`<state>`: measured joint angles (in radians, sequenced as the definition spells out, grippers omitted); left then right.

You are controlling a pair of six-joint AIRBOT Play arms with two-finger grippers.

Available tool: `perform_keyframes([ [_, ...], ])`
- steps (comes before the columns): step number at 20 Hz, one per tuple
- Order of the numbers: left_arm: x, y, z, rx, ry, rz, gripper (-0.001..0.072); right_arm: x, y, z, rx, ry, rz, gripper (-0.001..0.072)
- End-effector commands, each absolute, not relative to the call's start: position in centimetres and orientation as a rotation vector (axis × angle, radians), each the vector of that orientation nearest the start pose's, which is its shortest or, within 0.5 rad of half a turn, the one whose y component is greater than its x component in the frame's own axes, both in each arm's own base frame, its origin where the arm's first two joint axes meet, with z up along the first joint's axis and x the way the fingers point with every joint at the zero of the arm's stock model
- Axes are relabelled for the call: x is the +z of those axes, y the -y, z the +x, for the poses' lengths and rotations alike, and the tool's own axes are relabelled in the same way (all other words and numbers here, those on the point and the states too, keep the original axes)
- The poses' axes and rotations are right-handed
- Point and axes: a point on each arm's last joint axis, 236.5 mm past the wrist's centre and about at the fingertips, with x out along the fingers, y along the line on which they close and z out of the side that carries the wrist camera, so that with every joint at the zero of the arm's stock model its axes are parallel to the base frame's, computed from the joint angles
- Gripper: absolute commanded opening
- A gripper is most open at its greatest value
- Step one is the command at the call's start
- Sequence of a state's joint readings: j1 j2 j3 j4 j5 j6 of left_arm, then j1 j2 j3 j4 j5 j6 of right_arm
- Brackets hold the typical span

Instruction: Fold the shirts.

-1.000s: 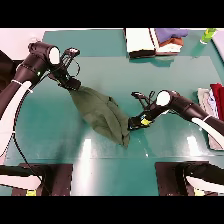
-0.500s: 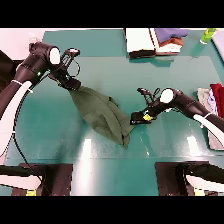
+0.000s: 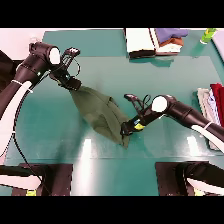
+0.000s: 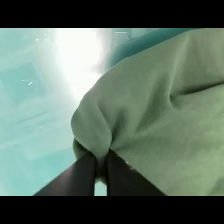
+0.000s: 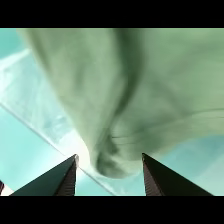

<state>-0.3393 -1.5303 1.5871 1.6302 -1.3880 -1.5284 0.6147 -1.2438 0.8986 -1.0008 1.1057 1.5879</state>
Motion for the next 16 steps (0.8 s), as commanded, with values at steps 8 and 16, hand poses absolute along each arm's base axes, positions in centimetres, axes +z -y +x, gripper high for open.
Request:
perform_keyframes([
  [8, 5.3, 13.6, 42.2, -0.281, -1.258, 0.292, 0.0036, -3.0, -31.0, 19.8, 0.768, -1.489, 0.071, 0.0018],
  [16, 32.1, 13.7, 37.7, -0.348, -0.604, 0.124, 0.0036, 21.1, -19.1, 32.1, 0.519, -0.853, 0.096, 0.0016],
])
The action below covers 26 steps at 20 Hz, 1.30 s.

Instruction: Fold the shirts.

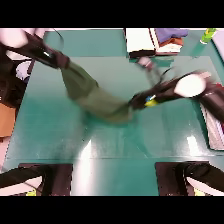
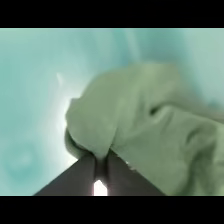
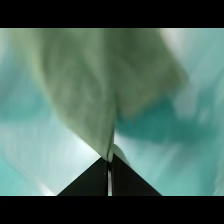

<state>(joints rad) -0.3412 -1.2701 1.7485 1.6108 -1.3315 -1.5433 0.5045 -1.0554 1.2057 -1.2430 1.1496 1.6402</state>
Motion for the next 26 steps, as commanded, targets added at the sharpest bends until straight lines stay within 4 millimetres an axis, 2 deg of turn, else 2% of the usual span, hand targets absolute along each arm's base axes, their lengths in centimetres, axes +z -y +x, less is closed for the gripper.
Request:
perform_keyframes([
  [1, 35.5, 13.8, 35.6, -0.383, -0.514, 0.090, 0.0036, 24.7, -17.5, 32.4, 0.492, -0.762, 0.121, 0.0016],
  [2, 38.9, 14.0, 33.4, -0.421, -0.419, 0.054, 0.0036, 27.6, -16.5, 32.2, 0.478, -0.688, 0.135, 0.0015],
  [4, 43.7, 14.0, 29.5, -0.476, -0.268, 0.002, 0.0036, 32.1, -14.8, 31.3, 0.458, -0.577, 0.150, 0.0015],
  [6, 46.0, 13.7, 27.3, -0.497, -0.194, -0.020, 0.0035, 35.1, -14.3, 30.1, 0.462, -0.514, 0.149, 0.0015],
  [7, 46.4, 13.6, 26.7, -0.501, -0.179, -0.023, 0.0035, 36.2, -14.2, 29.8, 0.466, -0.495, 0.146, 0.0015],
  [9, 45.8, 13.7, 27.0, -0.502, -0.199, -0.019, 0.0035, 37.2, -14.1, 29.9, 0.463, -0.496, 0.132, 0.0015],
  [11, 43.3, 14.4, 28.6, -0.505, -0.282, 0.000, 0.0035, 36.3, -14.3, 30.8, 0.458, -0.552, 0.114, 0.0015],
  [12, 41.2, 14.9, 29.8, -0.505, -0.351, 0.014, 0.0035, 35.0, -14.6, 31.6, 0.455, -0.599, 0.108, 0.0015],
  [14, 35.0, 16.2, 31.9, -0.525, -0.544, 0.051, 0.0036, 30.1, -15.0, 33.0, 0.442, -0.749, 0.091, 0.0015],
  [16, 26.8, 17.0, 33.0, -0.535, -0.792, 0.077, 0.0035, 24.2, -15.0, 33.9, 0.416, -0.904, 0.078, 0.0015],
  [19, 14.1, 17.7, 32.1, -0.568, -1.120, 0.111, 0.0036, 15.7, -14.4, 34.1, 0.363, -1.100, 0.056, 0.0015],
  [21, 7.0, 17.4, 30.6, -0.561, -1.270, 0.104, 0.0036, 10.9, -14.2, 33.2, 0.344, -1.215, 0.051, 0.0015],
  [23, 1.4, 16.7, 28.9, -0.551, -1.363, 0.115, 0.0036, 7.6, -14.1, 32.7, 0.330, -1.282, 0.052, 0.0015],
  [25, -2.0, 15.9, 27.1, -0.543, -1.426, 0.123, 0.0037, 5.7, -14.2, 32.3, 0.328, -1.309, 0.067, 0.0015],
  [26, -2.9, 15.7, 26.5, -0.539, -1.447, 0.122, 0.0037, 5.1, -14.2, 32.1, 0.327, -1.318, 0.071, 0.0015],
])
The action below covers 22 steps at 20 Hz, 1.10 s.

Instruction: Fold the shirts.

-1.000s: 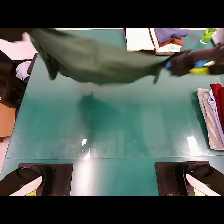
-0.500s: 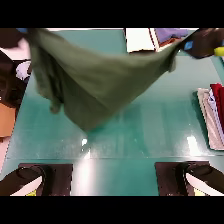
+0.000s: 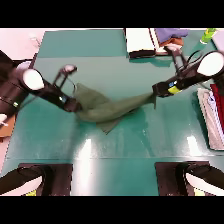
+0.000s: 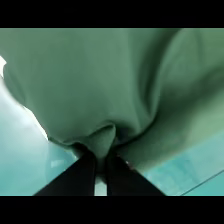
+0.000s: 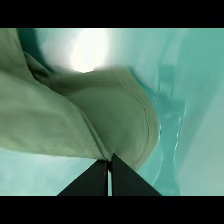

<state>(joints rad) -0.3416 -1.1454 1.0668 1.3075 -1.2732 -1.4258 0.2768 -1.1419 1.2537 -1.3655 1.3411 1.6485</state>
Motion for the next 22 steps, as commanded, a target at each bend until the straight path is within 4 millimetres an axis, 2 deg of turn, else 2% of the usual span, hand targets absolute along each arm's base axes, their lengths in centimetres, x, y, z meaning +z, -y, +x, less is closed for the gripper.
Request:
perform_keyframes([
  [1, -3.1, 15.6, 26.2, -0.538, -1.459, 0.123, 0.0037, 4.6, -14.2, 32.0, 0.325, -1.327, 0.072, 0.0015],
  [2, -3.0, 15.6, 26.2, -0.539, -1.456, 0.121, 0.0039, 4.4, -14.1, 31.8, 0.323, -1.333, 0.070, 0.0016],
  [3, -2.8, 15.7, 26.4, -0.540, -1.442, 0.118, 0.0207, 4.5, -14.2, 31.9, 0.324, -1.331, 0.071, 0.0015],
  [4, -2.4, 16.1, 26.7, -0.545, -1.428, 0.107, 0.0493, 4.6, -14.2, 32.0, 0.324, -1.324, 0.072, 0.0015],
  [5, -1.7, 16.4, 27.2, -0.549, -1.408, 0.100, 0.0577, 4.6, -14.2, 32.2, 0.324, -1.318, 0.074, 0.0015],
  [7, 1.0, 16.9, 29.1, -0.557, -1.342, 0.104, 0.0578, 4.6, -14.2, 32.2, 0.324, -1.314, 0.075, 0.0015],
  [9, 5.6, 16.9, 32.2, -0.544, -1.210, 0.145, 0.0578, 4.6, -14.2, 32.2, 0.324, -1.316, 0.075, 0.0015],
  [11, 10.3, 15.4, 36.5, -0.452, -1.029, 0.218, 0.0577, 4.6, -14.2, 32.1, 0.324, -1.322, 0.074, 0.0016],
  [12, 11.9, 14.0, 38.4, -0.371, -0.957, 0.238, 0.0577, 4.6, -14.2, 32.0, 0.324, -1.324, 0.074, 0.0016],
  [13, 12.4, 12.8, 39.6, -0.318, -0.932, 0.233, 0.0577, 4.6, -14.2, 32.0, 0.324, -1.324, 0.074, 0.0015],
  [14, 12.0, 11.9, 40.3, -0.288, -0.944, 0.185, 0.0578, 4.6, -14.2, 32.0, 0.325, -1.324, 0.073, 0.0016],
  [17, 7.5, 9.3, 41.9, -0.243, -1.075, 0.002, 0.0577, 4.6, -14.3, 32.0, 0.326, -1.324, 0.072, 0.0016],
  [19, 4.2, 9.0, 42.8, -0.238, -1.151, -0.103, 0.0577, 4.5, -14.3, 32.0, 0.325, -1.323, 0.072, 0.0016],
  [22, -0.3, 9.6, 44.2, -0.237, -1.218, -0.176, 0.0578, 4.5, -14.3, 32.0, 0.325, -1.324, 0.072, 0.0015],
])
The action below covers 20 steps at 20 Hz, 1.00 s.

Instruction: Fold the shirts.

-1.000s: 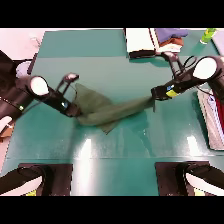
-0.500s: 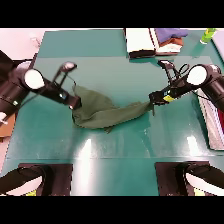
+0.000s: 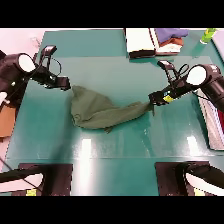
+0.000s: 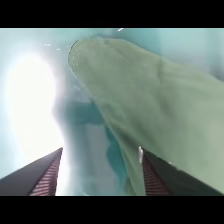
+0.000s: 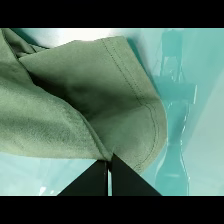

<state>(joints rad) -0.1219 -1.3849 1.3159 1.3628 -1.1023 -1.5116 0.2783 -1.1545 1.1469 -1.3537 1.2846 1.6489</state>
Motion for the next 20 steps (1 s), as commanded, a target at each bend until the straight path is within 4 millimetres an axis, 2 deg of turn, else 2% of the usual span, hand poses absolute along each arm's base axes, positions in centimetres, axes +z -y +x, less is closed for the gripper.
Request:
perform_keyframes([
  [1, -1.3, 10.2, 44.7, -0.244, -1.224, -0.212, 0.0578, 4.5, -14.3, 32.0, 0.325, -1.325, 0.072, 0.0016],
  [6, -5.0, 12.4, 45.8, -0.264, -1.270, -0.347, 0.0562, 4.5, -14.3, 32.0, 0.318, -1.328, 0.081, 0.0016],
  [7, -5.3, 12.4, 45.8, -0.262, -1.271, -0.350, 0.0462, 4.5, -14.3, 32.0, 0.318, -1.328, 0.082, 0.0016],
  [10, -5.0, 12.2, 46.2, -0.266, -1.254, -0.328, 0.0059, 4.5, -14.3, 32.0, 0.318, -1.326, 0.081, 0.0016],
  [13, -3.7, 12.0, 46.8, -0.278, -1.239, -0.294, 0.0036, 4.6, -14.2, 32.1, 0.318, -1.324, 0.081, 0.0016],
  [15, -1.4, 11.5, 47.6, -0.277, -1.191, -0.249, 0.0036, 5.0, -14.3, 32.2, 0.320, -1.316, 0.080, 0.0016],
  [17, 1.9, 10.5, 48.5, -0.264, -1.110, -0.190, 0.0035, 6.3, -14.5, 32.7, 0.327, -1.289, 0.081, 0.0016],
  [20, 4.3, 9.7, 48.1, -0.264, -1.081, -0.126, 0.0035, 8.0, -14.6, 33.6, 0.334, -1.243, 0.082, 0.0016],
])
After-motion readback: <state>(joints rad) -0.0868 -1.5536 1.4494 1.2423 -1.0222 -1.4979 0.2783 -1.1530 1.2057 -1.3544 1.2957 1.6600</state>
